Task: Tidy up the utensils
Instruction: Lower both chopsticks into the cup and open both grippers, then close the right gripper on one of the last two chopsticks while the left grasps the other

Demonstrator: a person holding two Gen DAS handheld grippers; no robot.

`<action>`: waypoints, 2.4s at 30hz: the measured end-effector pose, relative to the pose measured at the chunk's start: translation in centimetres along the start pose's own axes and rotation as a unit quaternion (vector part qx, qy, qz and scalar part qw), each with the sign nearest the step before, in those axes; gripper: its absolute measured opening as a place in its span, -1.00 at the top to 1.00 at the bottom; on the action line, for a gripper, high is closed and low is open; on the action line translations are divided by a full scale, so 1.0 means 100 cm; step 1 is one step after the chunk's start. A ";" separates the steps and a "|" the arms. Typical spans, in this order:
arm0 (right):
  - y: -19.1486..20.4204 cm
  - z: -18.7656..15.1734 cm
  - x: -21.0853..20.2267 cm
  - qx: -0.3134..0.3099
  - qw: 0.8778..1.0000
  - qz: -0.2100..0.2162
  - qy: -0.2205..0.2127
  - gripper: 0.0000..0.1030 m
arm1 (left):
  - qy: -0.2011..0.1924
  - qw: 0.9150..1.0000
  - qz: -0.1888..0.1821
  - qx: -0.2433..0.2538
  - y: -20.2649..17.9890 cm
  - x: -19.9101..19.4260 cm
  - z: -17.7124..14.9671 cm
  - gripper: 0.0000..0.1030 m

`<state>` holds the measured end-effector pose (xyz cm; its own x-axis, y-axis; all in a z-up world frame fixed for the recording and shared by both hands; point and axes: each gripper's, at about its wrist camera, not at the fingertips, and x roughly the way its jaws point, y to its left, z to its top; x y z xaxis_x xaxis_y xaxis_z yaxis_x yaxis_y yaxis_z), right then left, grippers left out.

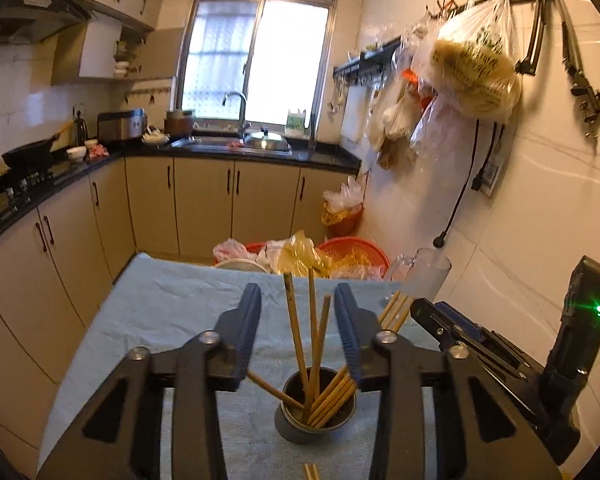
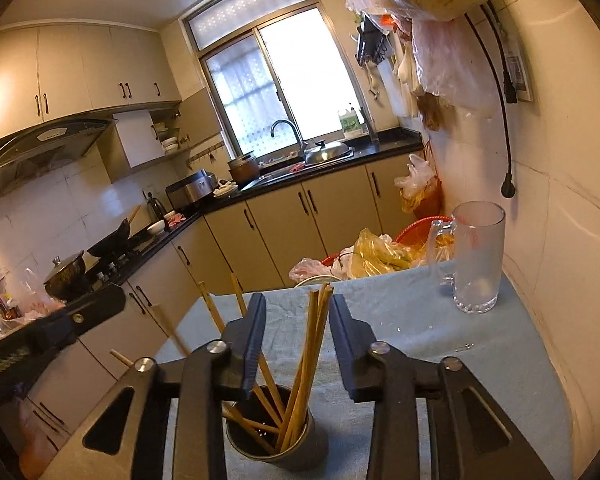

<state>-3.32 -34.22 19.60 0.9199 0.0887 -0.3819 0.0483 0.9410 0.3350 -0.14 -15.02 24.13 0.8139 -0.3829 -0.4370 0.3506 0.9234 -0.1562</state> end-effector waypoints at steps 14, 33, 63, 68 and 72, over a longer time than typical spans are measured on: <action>0.009 -0.019 -0.084 -0.062 0.997 -0.035 0.036 -0.22 | -0.013 0.999 0.021 -0.023 0.023 -0.105 -0.050 -0.14; 0.028 -0.209 -0.052 -0.133 0.939 -0.001 0.316 0.08 | 0.156 0.979 0.105 -0.084 0.080 -0.083 -0.200 -0.19; -0.039 -0.215 -0.070 -0.058 0.953 -0.098 0.281 0.76 | 0.271 0.959 0.023 0.077 -0.039 0.002 -0.254 -0.18; -0.051 -0.215 -0.074 -0.014 0.959 -0.073 0.275 0.75 | 0.283 0.954 0.048 0.091 -0.031 0.005 -0.255 0.87; -0.058 -0.214 -0.076 0.009 0.959 -0.058 0.279 0.74 | 0.301 0.952 0.039 0.045 -0.002 0.001 -0.243 0.87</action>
<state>-18.87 -33.36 2.11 0.5575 0.1486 -0.8168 0.1502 0.9496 0.2752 -11.40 -14.64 2.54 0.4359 -0.2033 -0.8767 0.3601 0.9322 -0.0372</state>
